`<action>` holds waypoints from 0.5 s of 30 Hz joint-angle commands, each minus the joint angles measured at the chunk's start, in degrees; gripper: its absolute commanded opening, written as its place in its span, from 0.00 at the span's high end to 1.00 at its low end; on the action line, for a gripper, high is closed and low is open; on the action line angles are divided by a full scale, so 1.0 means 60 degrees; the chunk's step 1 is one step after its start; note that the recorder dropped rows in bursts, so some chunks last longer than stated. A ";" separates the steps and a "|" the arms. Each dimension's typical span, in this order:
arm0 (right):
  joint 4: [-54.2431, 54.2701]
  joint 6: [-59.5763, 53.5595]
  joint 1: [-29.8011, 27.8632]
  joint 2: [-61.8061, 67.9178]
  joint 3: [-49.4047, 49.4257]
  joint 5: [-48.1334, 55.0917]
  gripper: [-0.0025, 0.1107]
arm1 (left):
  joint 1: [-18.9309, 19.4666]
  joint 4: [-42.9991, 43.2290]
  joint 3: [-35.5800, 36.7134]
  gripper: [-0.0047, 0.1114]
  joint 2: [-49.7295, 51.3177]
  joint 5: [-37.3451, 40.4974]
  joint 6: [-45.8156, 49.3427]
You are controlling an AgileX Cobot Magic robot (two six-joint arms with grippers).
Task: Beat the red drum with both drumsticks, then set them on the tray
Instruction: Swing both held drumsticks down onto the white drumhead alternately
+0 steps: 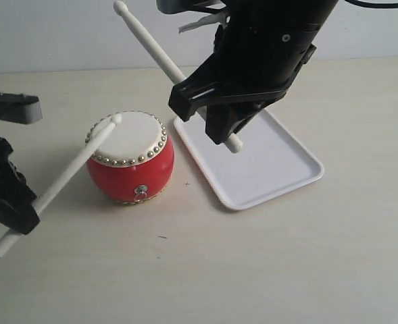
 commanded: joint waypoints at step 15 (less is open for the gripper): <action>0.0263 -0.0359 0.0022 0.1851 0.1865 -0.0023 0.98 | 0.0773 0.0161 0.0466 0.96 -0.2567 -0.0459 -0.0557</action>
